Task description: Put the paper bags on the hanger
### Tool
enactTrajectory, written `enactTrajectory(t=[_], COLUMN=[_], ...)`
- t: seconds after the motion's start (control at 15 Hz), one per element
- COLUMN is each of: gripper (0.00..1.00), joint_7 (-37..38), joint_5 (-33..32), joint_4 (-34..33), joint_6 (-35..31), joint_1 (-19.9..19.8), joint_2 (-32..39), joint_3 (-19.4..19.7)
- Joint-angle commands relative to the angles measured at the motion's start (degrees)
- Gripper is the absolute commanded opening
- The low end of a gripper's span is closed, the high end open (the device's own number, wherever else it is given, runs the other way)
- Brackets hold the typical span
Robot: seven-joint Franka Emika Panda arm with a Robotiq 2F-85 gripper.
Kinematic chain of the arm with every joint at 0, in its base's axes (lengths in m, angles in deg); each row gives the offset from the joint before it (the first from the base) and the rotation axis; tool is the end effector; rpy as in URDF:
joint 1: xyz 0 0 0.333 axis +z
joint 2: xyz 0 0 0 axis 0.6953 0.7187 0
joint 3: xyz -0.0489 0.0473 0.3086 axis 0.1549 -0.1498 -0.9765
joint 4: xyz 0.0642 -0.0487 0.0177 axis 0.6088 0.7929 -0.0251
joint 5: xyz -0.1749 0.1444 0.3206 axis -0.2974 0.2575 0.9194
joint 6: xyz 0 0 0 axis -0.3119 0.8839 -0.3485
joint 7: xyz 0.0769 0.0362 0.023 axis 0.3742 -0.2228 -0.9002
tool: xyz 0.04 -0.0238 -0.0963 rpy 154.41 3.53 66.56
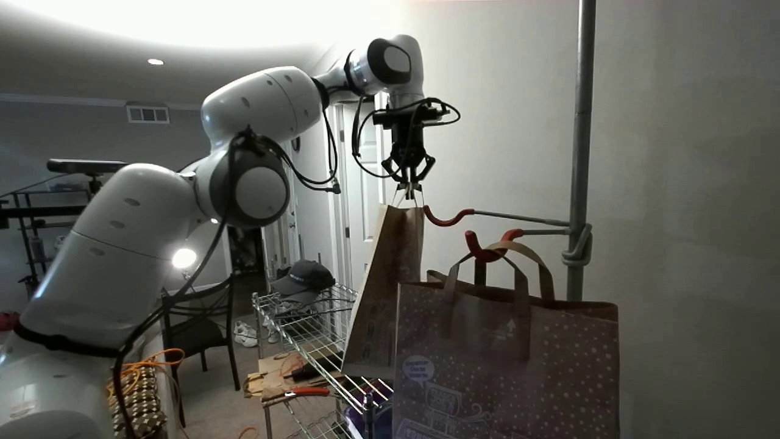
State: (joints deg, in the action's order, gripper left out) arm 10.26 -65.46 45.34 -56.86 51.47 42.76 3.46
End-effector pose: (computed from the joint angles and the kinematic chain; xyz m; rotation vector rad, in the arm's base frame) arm 0.6197 0.0850 0.6909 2.8720 1.1010 -0.1060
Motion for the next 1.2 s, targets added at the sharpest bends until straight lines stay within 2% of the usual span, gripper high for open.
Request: enactTrajectory(t=[0.0, 0.47, 0.8, 1.13], gripper=[0.05, 0.05, 0.05, 0.05], joint_7=[-3.89, -7.03, -2.87, 0.19], joint_5=[-0.81, -1.62, 1.65, 2.15], joint_4=[2.85, 2.48, 2.28, 1.74], joint_6=[-1.13, -2.67, -0.90, 1.97], joint_1=[-2.06, -2.31, -3.01, -3.46], joint_2=[-1.86, -0.79, 0.62, 2.49], joint_3=[0.56, 0.68, 0.23, 0.53])
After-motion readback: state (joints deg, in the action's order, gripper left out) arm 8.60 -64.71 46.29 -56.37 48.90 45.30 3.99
